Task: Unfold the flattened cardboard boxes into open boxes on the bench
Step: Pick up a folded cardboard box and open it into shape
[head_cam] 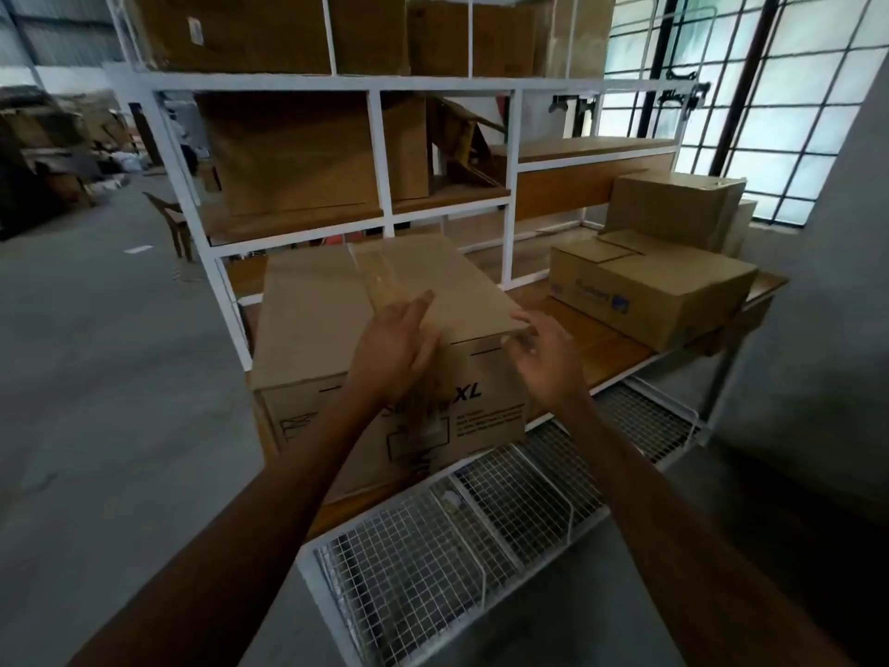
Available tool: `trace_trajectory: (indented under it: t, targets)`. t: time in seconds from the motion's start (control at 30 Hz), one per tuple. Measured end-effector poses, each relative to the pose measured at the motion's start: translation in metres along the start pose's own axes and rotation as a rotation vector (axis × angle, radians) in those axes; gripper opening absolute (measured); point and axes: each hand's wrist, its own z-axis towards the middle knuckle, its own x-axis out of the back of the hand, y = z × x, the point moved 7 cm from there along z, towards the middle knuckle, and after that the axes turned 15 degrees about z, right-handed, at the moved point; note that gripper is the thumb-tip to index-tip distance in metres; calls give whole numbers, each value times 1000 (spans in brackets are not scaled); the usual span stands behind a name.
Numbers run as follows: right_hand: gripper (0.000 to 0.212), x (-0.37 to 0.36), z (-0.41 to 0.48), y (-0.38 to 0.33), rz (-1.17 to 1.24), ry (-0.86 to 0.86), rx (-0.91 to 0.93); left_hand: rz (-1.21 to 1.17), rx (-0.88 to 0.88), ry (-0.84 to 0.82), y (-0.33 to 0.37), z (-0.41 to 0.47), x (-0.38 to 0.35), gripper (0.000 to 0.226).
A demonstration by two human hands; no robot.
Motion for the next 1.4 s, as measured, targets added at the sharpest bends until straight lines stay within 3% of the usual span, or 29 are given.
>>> trace_trajectory:
  t: [0.43, 0.53, 0.67, 0.83, 0.97, 1.03, 1.13, 1.2, 1.4]
  targets:
    - [21, 29, 89, 124, 22, -201, -192, 159, 129, -330, 40, 101, -132, 42]
    - [25, 14, 95, 148, 183, -215, -244, 271, 148, -390, 39, 91, -153, 59]
    - [51, -14, 75, 181, 449, -277, -480, 384, 180, -407, 44, 81, -157, 95]
    - [68, -36, 50, 206, 825, -233, -657, 465, 229, -449, 58, 95, -160, 95]
    - [60, -45, 33, 243, 632, -297, -785, 339, 412, -435, 70, 114, -164, 95]
    - [53, -54, 16, 268, 615, -317, -935, 295, 465, -409, 74, 119, -167, 98]
    - [48, -58, -15, 296, 675, -278, -1196, 393, 388, -402, 80, 115, -177, 100]
    - [63, -63, -32, 313, 801, -190, -1352, 434, 369, -404, 79, 112, -180, 100]
    - [46, -73, -45, 314, 1197, 80, -1499, 478, 362, -466, 78, 113, -180, 116]
